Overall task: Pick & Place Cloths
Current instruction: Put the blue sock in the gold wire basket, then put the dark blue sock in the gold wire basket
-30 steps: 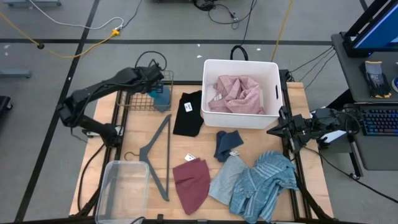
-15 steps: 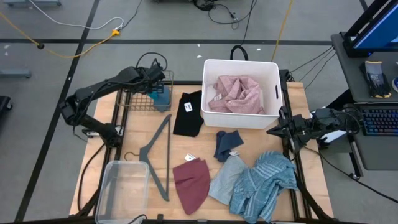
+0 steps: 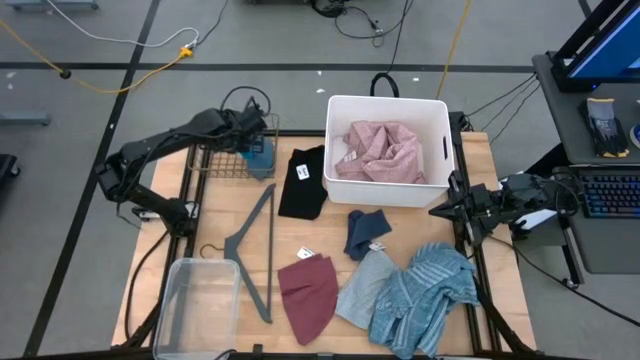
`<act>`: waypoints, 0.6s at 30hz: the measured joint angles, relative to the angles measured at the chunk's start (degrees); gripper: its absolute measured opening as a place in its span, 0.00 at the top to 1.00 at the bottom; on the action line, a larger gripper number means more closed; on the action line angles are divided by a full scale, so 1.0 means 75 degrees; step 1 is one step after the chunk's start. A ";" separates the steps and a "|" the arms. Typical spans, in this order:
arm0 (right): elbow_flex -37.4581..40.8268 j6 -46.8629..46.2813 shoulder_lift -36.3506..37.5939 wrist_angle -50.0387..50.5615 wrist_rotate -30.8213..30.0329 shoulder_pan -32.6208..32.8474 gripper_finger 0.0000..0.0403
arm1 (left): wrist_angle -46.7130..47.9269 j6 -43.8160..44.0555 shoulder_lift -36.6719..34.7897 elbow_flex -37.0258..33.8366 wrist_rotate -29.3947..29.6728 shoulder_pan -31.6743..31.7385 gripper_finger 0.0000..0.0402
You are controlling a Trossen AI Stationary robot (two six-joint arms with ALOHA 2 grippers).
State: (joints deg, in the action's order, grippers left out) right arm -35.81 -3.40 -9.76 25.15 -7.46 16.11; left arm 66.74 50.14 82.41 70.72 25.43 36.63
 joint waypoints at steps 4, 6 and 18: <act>0.0000 -0.0011 0.0000 -0.0003 0.0003 0.0001 0.99 | -0.0006 -0.0146 -0.0003 0.0000 -0.0234 -0.0115 0.46; 0.0000 -0.0096 0.0000 -0.0003 0.0002 -0.0001 0.99 | -0.0003 -0.0314 -0.0005 0.0000 -0.0786 -0.0178 0.41; 0.0000 -0.0114 -0.0001 -0.0070 0.0003 0.0000 0.99 | -0.1038 -0.0180 -0.0463 -0.0006 -0.1673 -0.2166 0.41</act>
State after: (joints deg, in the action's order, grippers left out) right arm -35.81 -4.25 -9.77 24.62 -7.44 16.11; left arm 58.96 48.79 78.94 70.67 12.88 20.38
